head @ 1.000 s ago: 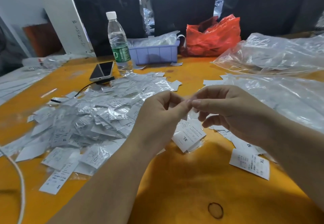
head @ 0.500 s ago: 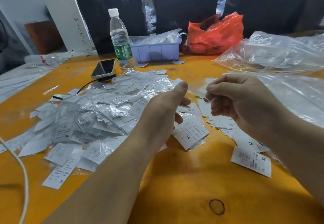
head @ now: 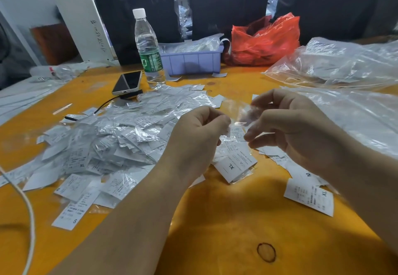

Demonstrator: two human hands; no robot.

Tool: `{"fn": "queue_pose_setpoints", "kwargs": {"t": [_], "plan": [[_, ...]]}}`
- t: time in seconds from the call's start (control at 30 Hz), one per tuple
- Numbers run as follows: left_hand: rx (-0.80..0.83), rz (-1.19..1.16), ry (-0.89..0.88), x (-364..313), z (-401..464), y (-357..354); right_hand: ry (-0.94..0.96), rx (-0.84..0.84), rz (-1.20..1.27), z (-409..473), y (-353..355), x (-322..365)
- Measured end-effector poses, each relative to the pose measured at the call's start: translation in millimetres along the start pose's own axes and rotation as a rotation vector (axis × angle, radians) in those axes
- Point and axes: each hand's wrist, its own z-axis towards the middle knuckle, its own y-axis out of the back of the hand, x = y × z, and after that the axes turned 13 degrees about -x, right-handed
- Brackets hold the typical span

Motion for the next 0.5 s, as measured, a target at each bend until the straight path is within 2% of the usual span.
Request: {"fn": "queue_pose_setpoints", "kwargs": {"t": [0.07, 0.17, 0.33, 0.5], "plan": [[0.041, -0.006, -0.024, -0.8, -1.6, -0.3, -0.087, 0.093, 0.003, 0.5, -0.4, -0.8], [0.087, -0.001, -0.059, -1.3, -3.4, -0.8, -0.114, 0.182, -0.042, 0.0, -1.3, -2.7], [0.072, 0.012, -0.091, -1.6, -3.1, 1.1, -0.110, 0.162, -0.097, 0.9, 1.4, -1.8], [-0.063, -0.141, 0.010, -3.1, -0.1, 2.8, -0.118, 0.134, -0.068, -0.6, 0.1, -1.5]]}}
